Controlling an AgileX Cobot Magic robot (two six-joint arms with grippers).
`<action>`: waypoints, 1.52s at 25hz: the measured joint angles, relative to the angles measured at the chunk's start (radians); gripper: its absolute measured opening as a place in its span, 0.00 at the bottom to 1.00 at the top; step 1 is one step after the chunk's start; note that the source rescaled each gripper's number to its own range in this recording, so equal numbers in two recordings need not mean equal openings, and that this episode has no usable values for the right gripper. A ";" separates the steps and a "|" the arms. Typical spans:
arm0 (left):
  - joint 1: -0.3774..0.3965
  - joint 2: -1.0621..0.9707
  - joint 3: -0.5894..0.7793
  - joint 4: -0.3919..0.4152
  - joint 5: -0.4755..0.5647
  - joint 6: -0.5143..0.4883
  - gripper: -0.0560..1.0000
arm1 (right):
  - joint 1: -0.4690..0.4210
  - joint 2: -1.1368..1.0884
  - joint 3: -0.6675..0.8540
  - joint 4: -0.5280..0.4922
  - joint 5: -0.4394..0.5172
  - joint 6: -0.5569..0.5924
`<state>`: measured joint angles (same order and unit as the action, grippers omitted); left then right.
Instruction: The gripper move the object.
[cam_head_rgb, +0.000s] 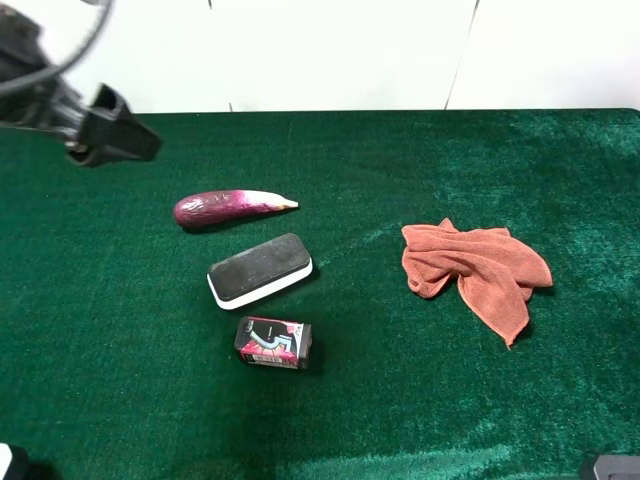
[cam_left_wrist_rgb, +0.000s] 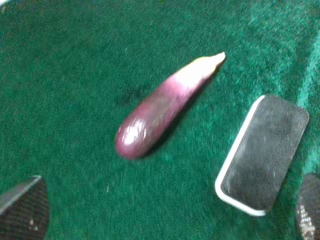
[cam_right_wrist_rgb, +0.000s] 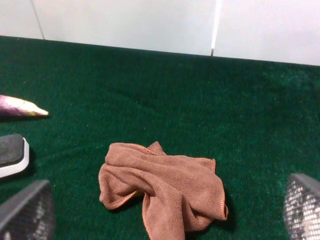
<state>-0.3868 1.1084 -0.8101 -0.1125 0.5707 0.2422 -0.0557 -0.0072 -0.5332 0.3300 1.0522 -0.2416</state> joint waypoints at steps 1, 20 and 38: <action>0.000 -0.026 0.008 0.016 0.022 -0.032 1.00 | 0.000 0.000 0.000 0.000 0.000 0.000; 0.000 -0.563 0.256 0.101 0.406 -0.276 1.00 | 0.000 0.000 0.000 0.000 0.000 0.000; 0.002 -0.868 0.306 0.121 0.484 -0.288 1.00 | 0.000 0.000 0.000 0.001 0.000 0.000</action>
<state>-0.3848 0.2402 -0.5041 0.0087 1.0551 -0.0458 -0.0557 -0.0072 -0.5332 0.3307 1.0522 -0.2416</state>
